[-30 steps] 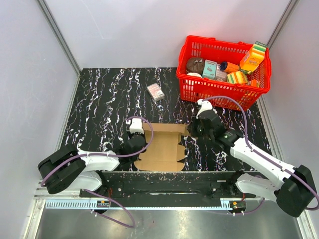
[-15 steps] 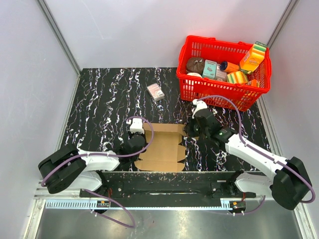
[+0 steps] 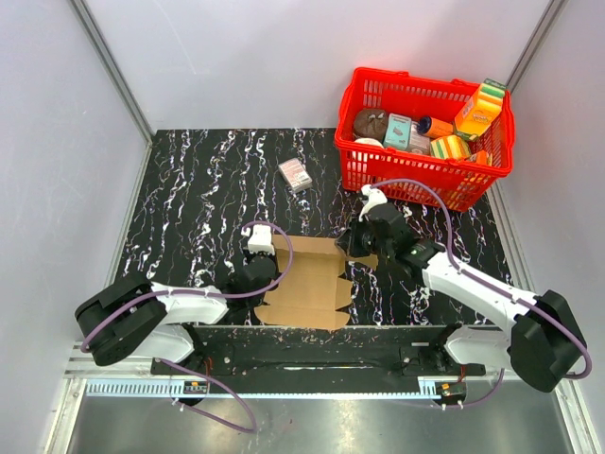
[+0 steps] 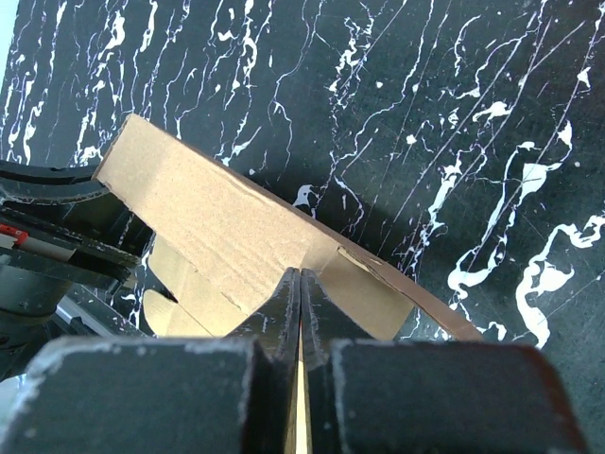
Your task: Fold the paper box
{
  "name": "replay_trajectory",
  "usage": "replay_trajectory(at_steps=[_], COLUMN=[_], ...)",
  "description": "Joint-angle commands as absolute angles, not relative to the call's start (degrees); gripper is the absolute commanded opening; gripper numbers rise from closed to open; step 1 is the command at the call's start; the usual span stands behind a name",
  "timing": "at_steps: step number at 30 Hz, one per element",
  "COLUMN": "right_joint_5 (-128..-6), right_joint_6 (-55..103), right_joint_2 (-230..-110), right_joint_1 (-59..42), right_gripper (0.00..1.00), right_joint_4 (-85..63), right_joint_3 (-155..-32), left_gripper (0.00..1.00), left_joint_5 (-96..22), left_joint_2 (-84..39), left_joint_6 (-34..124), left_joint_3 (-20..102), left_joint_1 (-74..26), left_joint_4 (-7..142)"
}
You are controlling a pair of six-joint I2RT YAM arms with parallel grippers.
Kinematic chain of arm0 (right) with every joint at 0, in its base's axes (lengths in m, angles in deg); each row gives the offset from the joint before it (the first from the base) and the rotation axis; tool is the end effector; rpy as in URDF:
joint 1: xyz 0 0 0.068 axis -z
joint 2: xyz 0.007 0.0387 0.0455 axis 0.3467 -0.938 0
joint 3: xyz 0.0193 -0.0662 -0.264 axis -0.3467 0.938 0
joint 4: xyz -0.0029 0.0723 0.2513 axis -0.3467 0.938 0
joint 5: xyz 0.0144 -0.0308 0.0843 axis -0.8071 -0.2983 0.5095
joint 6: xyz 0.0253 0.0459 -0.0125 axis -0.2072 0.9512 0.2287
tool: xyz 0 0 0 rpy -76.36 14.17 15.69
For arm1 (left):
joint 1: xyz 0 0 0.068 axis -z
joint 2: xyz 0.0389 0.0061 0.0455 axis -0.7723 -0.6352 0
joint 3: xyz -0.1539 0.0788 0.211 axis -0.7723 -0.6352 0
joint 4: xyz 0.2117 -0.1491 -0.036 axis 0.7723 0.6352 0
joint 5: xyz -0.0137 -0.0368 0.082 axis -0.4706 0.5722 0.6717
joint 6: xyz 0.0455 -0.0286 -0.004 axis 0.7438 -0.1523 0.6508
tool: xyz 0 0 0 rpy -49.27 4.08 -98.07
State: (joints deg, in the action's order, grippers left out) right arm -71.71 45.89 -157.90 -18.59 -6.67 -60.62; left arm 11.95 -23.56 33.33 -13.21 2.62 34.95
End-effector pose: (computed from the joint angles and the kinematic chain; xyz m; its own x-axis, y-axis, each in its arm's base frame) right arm 0.2053 0.1679 0.2492 -0.6725 0.0777 -0.7360 -0.3830 0.8144 0.4360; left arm 0.1561 -0.1701 0.1511 -0.3239 -0.0737 -0.9432 0.1353 0.9831 -0.1233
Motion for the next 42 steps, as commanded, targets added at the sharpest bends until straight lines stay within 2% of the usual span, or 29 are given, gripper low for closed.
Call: replay_trajectory(at_steps=[1,6,11,42], right_joint_5=[-72.12,-78.44,-78.99,-66.33], right_joint_6=[45.82,44.06,43.53,51.88], right_joint_2=[-157.60,-154.61,-152.77,-160.14], right_joint_1=[-18.47,-18.47,-18.47,-18.56], right_gripper=[0.01,0.02,0.02,0.01], right_joint_4=[-6.80,-0.82,1.83,-15.21], right_joint_3=[-61.91,-62.44,-62.09,-57.08], left_gripper=[0.00,0.00,0.00,0.00], left_joint_5=[11.62,12.50,13.03,11.71], left_joint_2=[-23.23,-23.32,-23.41,-23.76], left_joint_6=[33.55,33.11,33.11,33.37], left_joint_3=[-12.01,-11.92,-11.83,-11.31], left_joint_1=[2.79,2.79,2.79,2.79], left_joint_4=[31.63,32.25,32.51,31.55])
